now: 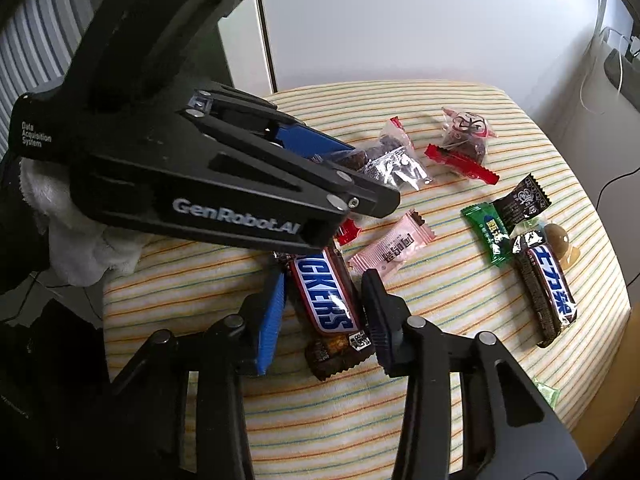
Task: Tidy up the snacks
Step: 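Grasp the bagged brown treat with the left tool while the right tool grasps a Snickers bar, then carry the bagged treat with the left tool and the Snickers with the right tool toward the box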
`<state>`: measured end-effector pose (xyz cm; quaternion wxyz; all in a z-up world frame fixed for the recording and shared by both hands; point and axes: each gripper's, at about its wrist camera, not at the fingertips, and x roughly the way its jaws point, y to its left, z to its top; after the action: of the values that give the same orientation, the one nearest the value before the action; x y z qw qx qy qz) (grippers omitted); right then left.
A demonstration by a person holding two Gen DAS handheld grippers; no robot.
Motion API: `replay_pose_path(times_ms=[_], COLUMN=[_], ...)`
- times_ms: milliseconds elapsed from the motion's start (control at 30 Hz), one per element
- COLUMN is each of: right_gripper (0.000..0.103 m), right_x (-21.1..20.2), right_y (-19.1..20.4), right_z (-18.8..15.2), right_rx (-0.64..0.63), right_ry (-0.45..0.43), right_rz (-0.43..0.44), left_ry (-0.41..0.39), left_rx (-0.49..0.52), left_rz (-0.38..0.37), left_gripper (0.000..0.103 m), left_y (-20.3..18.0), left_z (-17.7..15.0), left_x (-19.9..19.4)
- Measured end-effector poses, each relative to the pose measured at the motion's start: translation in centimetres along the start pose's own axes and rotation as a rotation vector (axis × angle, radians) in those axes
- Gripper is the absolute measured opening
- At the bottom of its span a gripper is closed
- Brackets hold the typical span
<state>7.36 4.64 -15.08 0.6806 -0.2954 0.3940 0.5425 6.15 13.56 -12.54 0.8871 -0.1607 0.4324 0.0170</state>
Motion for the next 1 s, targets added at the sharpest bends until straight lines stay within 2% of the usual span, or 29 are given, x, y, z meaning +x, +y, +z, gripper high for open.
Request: replay_pose_path(times_ms=[167, 567, 1000], right_gripper=[0.030, 0.030, 0.030], right_x=[-0.6, -3.9, -7.6], right_y=[0.0, -1.7, -3.6], right_z=[-0.7, -4.0, -5.5], right_rx=[0.019, 0.172, 0.326], right_ry=[0.001, -0.055, -0.154], right_rz=[-0.028, -0.066, -0.115], left_ry=[-0.012, -0.045, -0.096], left_rx=[-0.020, -0.059, -0.030], left_rz=[-0.002, -0.008, -0.041], left_gripper=[0.036, 0.036, 0.036], left_y=[0.2, 0.7, -2.2], left_z=[-0.1, -0.7, -0.3], left_x=[-0.2, -1.7, -3.5])
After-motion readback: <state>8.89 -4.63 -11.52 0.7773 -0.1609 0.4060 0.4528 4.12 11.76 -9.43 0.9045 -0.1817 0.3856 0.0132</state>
